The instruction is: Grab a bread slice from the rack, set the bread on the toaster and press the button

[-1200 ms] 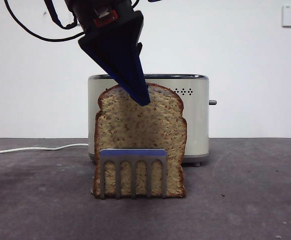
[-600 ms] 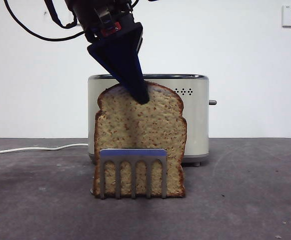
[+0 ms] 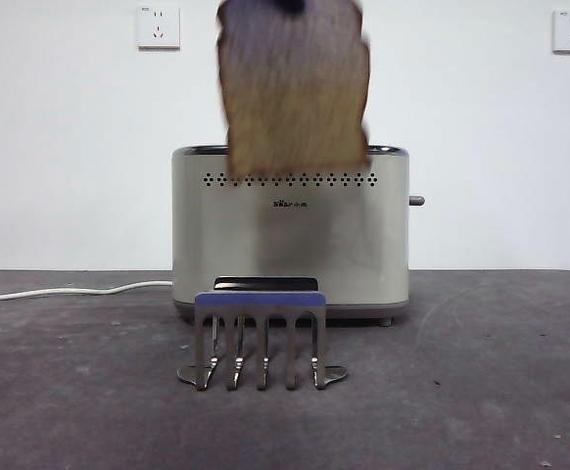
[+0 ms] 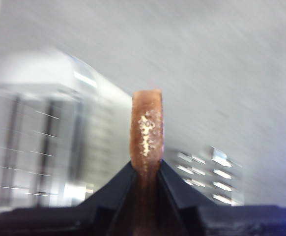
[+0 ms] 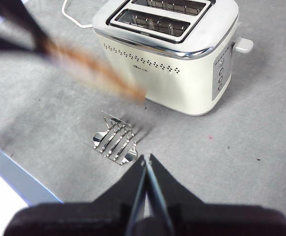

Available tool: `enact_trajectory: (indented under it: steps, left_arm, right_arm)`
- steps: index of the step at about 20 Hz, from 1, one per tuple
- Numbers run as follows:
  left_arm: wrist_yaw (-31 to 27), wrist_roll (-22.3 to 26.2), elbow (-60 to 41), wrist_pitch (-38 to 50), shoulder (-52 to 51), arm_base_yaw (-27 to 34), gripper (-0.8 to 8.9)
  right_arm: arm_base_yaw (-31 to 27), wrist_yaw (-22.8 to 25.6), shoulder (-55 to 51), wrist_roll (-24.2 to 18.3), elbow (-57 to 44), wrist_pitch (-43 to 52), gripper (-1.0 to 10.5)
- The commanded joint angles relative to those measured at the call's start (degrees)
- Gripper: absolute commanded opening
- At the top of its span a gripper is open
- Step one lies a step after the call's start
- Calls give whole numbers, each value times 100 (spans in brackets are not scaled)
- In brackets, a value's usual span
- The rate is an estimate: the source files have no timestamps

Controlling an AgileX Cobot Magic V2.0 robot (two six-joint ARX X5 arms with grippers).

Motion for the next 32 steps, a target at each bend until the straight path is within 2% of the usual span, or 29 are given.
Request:
enact_trajectory:
  steps: [1, 4, 8, 12, 15, 18, 20, 32]
  left_arm:
    - [-297, 376, 402, 118, -35, 92, -9]
    - [-555, 695, 533, 564, -33, 284, -9]
    - [-463, 1049, 533, 988, 90, 616, -9]
    - [-20, 1296, 533, 1016, 348, 870, -9]
    - [-4, 1567, 533, 1016, 562, 918, -9]
    - [15, 1613, 533, 1005, 750, 929, -9]
    - [221, 1725, 533, 1001, 844, 957, -9]
    - [649, 1694, 531, 1106, 1421, 1379, -8]
  right_arm:
    - [13, -20, -2, -28, -7, 9, -12]
    - [13, -20, -4, -28, -7, 9, -12]
    - [13, -20, 2, -28, -7, 9, -12]
    - [13, -20, 39, -28, -7, 9, -12]
    - [13, -20, 70, -28, -7, 7, -12]
    - [13, -20, 79, -28, -7, 7, -12]
    - [13, -20, 103, -28, -7, 7, -12]
    - [13, -20, 374, -76, -7, 28, -12]
